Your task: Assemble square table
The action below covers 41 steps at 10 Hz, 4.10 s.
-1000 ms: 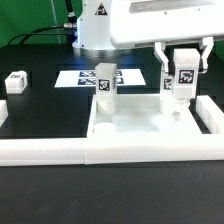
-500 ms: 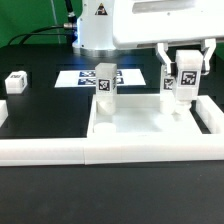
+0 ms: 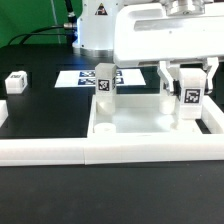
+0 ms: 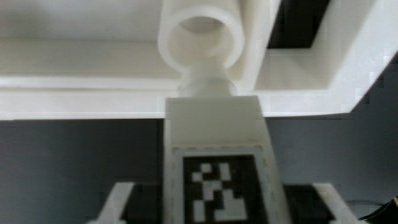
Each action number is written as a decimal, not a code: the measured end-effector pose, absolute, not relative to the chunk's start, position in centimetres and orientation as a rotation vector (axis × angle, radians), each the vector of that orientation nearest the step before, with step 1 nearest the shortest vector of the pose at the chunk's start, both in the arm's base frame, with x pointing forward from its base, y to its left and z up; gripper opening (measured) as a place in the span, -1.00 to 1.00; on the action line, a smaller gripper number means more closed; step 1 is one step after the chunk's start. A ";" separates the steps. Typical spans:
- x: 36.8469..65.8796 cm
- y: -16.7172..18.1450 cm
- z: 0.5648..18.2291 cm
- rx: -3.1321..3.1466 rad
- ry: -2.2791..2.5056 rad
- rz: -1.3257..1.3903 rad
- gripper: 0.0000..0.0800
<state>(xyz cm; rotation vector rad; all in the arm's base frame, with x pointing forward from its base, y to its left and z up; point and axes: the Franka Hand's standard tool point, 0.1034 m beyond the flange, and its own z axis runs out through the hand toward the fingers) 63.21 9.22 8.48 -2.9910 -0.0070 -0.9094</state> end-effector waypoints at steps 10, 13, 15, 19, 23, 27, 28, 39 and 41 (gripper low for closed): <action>61.9 9.7 8.4 -3.003 -0.104 -0.902 -0.27; 62.1 9.6 8.5 -3.002 -0.123 -0.920 -0.27; 61.9 9.5 8.8 -3.016 -0.142 -0.880 -0.27; 61.7 9.1 8.4 -3.029 -0.167 -0.860 -0.27; 61.5 9.2 7.8 -3.034 -0.172 -0.847 -0.27; 62.3 8.4 6.8 -3.049 -0.177 -0.824 -0.27; 62.4 8.3 6.8 -3.044 -0.179 -0.847 -0.27; 62.4 8.3 6.8 -3.046 -0.190 -0.847 0.62; 62.4 7.9 7.4 -3.066 -0.165 -0.750 0.62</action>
Offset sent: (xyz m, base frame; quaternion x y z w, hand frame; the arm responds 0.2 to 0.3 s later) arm -0.0321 -0.0012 -0.0021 -0.0174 -0.0162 -0.0046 0.9997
